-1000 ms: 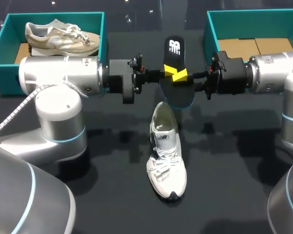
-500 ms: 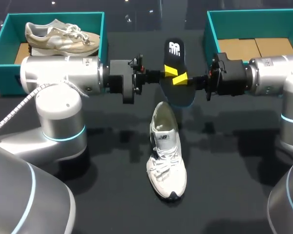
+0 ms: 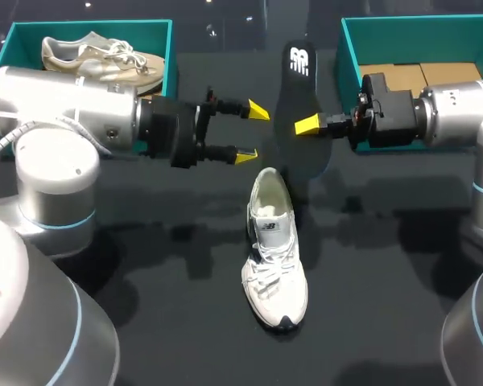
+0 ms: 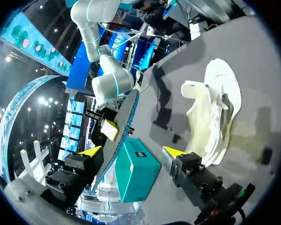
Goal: Take the shoe out of the shoebox, open the shoe tongue, remove and reinsert the insole, then place the shoe into the shoebox
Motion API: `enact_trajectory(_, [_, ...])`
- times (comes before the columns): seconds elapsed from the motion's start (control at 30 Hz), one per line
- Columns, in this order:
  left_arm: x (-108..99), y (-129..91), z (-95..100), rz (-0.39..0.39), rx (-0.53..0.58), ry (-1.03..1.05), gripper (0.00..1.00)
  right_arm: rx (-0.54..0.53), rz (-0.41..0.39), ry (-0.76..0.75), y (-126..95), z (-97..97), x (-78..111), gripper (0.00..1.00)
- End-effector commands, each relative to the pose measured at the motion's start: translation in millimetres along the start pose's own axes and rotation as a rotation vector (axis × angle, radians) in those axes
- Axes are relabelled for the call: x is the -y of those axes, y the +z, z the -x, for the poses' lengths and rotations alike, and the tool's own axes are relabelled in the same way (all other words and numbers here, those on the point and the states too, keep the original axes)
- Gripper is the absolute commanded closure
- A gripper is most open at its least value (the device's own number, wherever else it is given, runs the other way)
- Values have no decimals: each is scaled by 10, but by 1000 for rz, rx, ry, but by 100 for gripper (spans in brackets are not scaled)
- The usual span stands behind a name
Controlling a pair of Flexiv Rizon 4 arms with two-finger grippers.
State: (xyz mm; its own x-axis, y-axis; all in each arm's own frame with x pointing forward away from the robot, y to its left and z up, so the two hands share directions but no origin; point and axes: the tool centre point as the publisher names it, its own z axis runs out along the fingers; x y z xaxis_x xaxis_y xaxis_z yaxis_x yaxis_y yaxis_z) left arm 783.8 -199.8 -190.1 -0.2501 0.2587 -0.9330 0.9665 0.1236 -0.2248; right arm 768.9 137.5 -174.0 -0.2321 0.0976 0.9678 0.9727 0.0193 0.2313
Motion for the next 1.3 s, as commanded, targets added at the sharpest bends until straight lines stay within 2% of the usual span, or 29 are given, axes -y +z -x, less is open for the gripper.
enact_trajectory(0.03, [69, -250, 50, 16, -181, -38, 0, 7, -8, 3, -5, -27, -25, 100])
enact_trajectory(0.33, [81, -217, 54, 14, -195, -73, 0, 7, -8, 3, -5, -27, -25, 100])
enact_trajectory(0.4, [81, -182, 28, 77, -262, -193, 0, 12, 5, -4, 3, -44, -41, 100])
enact_trajectory(0.43, [107, -222, -18, 77, -270, -216, 0, 18, 4, -19, 29, -52, -46, 100])
enact_trajectory(0.47, [107, -247, -47, 132, -309, -261, 0, 15, 10, -30, 45, -59, -54, 100])
enact_trajectory(0.57, [98, -331, -162, 209, -398, -408, 0, 42, 25, -45, 132, -24, -102, 100])
enact_trajectory(0.63, [98, -374, -257, 210, -439, -493, 0, 68, 36, -68, 189, 9, -125, 100])
enact_trajectory(0.67, [103, -389, -306, 241, -477, -555, 0, 72, 34, -73, 218, 31, -128, 100])
enact_trajectory(0.73, [166, -461, -398, 229, -520, -641, 0, 67, 38, -103, 288, 83, -124, 100])
enact_trajectory(0.8, [210, -520, -498, 306, -584, -764, 0, 86, 20, -135, 374, 157, -112, 100])
enact_trajectory(0.83, [230, -550, -540, 406, -581, -773, 0, 81, 4, -152, 403, 184, -95, 100])
enact_trajectory(1.23, [230, -550, -540, 406, -581, -773, 0, 81, 4, -152, 403, 184, -95, 100])
enact_trajectory(1.3, [218, -458, -611, 446, -582, -843, 0, 76, 10, -161, 399, 210, -77, 100])
